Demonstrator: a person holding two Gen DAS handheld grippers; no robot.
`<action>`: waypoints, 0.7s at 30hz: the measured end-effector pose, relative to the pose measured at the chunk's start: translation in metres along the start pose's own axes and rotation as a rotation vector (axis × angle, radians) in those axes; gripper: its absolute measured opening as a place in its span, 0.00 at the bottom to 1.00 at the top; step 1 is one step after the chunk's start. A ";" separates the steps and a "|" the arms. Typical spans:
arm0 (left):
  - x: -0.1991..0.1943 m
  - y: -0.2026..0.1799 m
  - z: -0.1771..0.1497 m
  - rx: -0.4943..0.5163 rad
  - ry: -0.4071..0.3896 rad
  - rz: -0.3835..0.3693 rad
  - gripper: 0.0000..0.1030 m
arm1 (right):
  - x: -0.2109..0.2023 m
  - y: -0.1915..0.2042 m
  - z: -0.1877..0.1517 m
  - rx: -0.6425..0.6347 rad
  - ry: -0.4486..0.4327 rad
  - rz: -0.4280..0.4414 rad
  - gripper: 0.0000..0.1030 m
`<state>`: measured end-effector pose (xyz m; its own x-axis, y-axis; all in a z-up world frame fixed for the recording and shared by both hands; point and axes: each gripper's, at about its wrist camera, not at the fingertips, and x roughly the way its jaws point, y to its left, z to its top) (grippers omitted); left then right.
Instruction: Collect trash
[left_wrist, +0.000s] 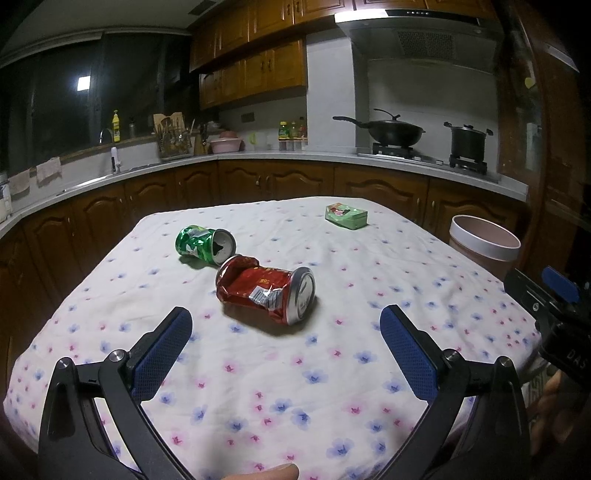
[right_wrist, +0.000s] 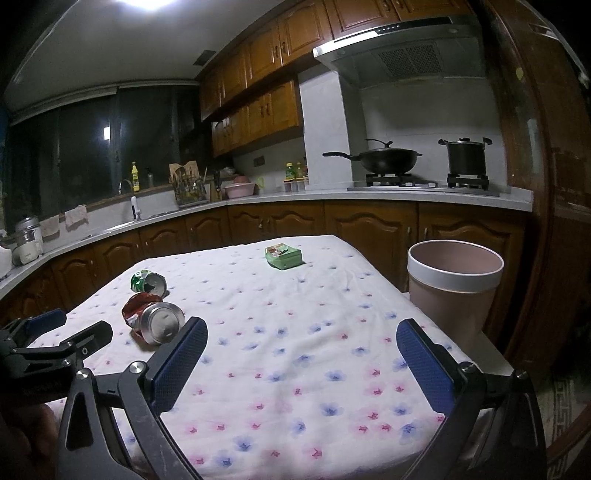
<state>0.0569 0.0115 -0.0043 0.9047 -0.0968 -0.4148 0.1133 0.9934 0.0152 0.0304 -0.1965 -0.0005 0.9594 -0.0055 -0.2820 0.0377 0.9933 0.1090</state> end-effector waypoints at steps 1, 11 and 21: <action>0.000 0.000 0.000 0.000 0.000 0.000 1.00 | 0.000 0.000 0.000 0.000 0.001 0.002 1.00; 0.001 0.000 0.003 0.007 -0.005 -0.009 1.00 | -0.001 0.000 0.000 -0.001 -0.003 0.004 1.00; 0.000 -0.001 0.004 0.008 -0.006 -0.012 1.00 | -0.002 0.003 0.003 -0.004 -0.005 0.007 1.00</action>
<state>0.0586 0.0103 -0.0010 0.9057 -0.1095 -0.4096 0.1279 0.9916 0.0178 0.0297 -0.1942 0.0034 0.9610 0.0011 -0.2766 0.0298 0.9938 0.1072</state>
